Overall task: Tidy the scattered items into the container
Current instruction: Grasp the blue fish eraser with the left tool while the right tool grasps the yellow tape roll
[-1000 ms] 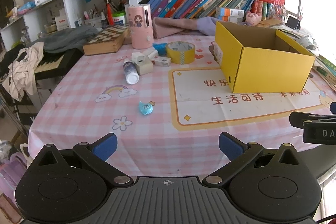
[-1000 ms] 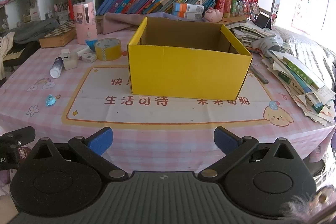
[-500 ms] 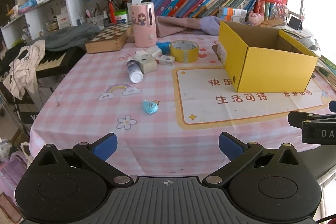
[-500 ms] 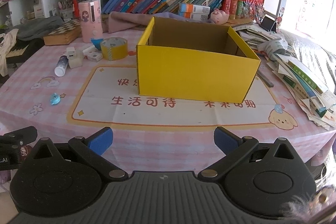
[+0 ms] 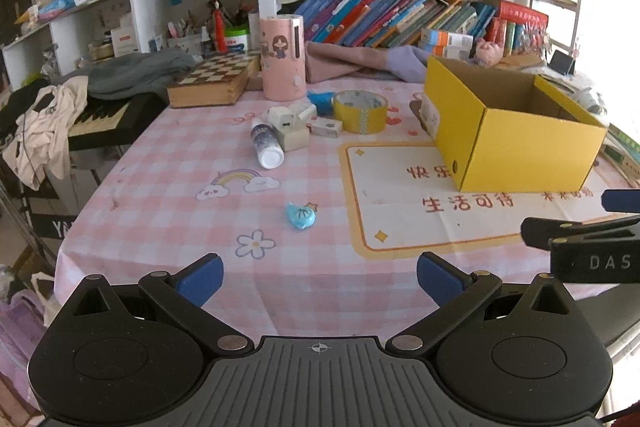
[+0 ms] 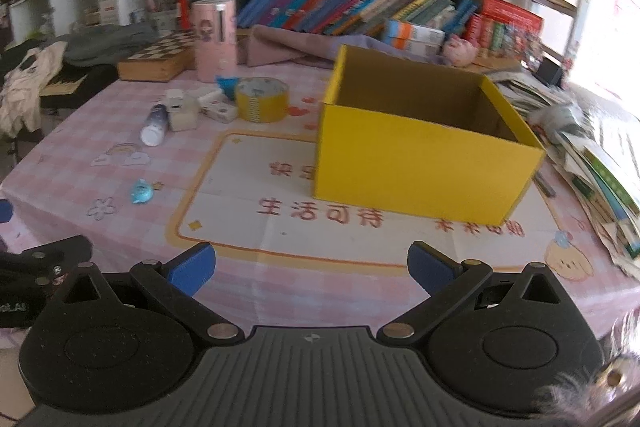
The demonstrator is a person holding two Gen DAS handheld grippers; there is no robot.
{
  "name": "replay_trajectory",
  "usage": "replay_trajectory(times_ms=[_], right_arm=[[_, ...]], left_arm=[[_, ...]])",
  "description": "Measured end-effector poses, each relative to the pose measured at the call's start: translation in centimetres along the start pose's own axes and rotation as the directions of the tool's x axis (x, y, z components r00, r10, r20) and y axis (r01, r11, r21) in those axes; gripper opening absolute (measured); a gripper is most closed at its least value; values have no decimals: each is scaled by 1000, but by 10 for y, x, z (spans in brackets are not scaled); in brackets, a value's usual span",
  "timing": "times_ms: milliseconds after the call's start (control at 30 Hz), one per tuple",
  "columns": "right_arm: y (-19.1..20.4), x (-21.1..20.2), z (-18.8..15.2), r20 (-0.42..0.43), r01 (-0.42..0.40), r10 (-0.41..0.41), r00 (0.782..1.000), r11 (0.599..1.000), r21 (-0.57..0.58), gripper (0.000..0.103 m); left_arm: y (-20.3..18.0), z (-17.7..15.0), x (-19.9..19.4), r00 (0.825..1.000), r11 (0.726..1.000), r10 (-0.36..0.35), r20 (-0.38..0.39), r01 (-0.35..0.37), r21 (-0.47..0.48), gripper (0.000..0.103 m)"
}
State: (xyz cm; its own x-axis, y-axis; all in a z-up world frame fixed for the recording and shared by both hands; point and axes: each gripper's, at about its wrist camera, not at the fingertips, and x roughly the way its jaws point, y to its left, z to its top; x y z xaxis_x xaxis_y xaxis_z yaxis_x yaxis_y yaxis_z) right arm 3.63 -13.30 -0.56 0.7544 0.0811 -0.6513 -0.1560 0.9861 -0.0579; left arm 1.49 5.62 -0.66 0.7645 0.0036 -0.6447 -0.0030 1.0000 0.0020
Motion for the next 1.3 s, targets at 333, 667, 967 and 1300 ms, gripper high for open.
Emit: replay_trajectory(times_ms=[333,667,967,1300], right_arm=[[25,18,21,37,-99,102,994,992,-75,103],[40,60,57,45,-183,189,981,976,-118,103],[50,98,86,33,-209,219,975,960,-187,103],[52,140,119,-22,-240,239,971,963,-122,103]], left_arm=[[16,0,14,999,998,53,-12,-53,-13,103],[22,15,45,1000,1000,26,-15,-26,4,103],[19,29,88,995,1000,19,-100,-18,13,103],[16,36,130,987,1000,10,-160,-8,12,53]])
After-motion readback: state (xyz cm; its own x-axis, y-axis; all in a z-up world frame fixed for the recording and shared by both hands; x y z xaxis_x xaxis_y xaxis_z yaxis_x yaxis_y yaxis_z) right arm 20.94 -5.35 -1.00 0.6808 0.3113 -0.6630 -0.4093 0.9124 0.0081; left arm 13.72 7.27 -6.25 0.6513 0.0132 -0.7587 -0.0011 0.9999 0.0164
